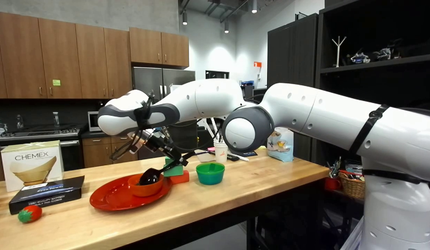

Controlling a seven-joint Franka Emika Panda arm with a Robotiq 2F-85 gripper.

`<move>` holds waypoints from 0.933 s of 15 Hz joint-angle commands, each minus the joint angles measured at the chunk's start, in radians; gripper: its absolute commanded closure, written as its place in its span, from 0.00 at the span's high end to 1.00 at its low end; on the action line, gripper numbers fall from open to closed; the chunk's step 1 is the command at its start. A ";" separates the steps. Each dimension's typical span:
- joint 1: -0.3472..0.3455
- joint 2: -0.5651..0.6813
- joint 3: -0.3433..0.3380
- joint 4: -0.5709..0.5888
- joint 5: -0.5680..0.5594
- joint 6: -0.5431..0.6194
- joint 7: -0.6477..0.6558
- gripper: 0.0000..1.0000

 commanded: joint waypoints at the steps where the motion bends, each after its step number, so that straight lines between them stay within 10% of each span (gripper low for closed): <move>1: 0.014 -0.037 -0.007 -0.047 -0.005 0.044 0.004 0.01; 14: 0.099 0.002 -0.128 0.021 -0.152 0.015 -0.041 0.01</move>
